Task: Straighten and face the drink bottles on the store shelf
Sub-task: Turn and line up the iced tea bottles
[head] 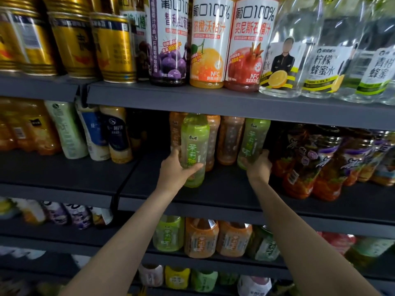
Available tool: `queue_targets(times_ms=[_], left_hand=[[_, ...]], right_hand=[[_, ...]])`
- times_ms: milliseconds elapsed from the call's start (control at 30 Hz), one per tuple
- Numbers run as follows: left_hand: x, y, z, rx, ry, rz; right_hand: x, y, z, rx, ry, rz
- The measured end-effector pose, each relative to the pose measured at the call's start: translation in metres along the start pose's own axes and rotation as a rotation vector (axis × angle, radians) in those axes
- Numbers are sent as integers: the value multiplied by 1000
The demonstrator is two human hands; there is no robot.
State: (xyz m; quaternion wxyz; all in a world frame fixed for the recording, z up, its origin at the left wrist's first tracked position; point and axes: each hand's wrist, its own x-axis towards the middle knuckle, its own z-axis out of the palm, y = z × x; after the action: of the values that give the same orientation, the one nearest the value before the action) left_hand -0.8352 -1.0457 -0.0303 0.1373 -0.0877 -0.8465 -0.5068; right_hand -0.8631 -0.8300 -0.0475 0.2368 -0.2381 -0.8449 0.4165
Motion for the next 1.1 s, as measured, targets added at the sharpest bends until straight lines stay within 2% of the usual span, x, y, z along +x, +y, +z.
queue_targets(times_ms=[133,300,433,533,667,767,867,933,1033,1100], left_hand=[[2,-1,0,-6,-23,-17],[3,-6,-4,49,-132,-29],[1,-6,0,61,-180,-11],[-1,4,18,23,-245,16],[2,21,54,21,-268,54],[5,36,76,-9,-293,82],[7,47,96,26,-294,103],[9,51,109,30,-279,86],[9,58,125,58,-231,80],[10,61,131,64,-202,85]], right_hand=[[20,-7,4,-15,-45,61],[23,-7,2,-100,-104,95],[0,11,-1,-266,-164,12],[-16,18,-17,-229,-185,-14],[-38,35,-53,-97,-40,-170],[-55,44,-86,-73,221,-358],[-63,47,-114,-130,448,-324],[-61,53,-122,-143,399,-226],[-50,66,-116,-172,204,-194],[-43,71,-107,-161,154,-164]])
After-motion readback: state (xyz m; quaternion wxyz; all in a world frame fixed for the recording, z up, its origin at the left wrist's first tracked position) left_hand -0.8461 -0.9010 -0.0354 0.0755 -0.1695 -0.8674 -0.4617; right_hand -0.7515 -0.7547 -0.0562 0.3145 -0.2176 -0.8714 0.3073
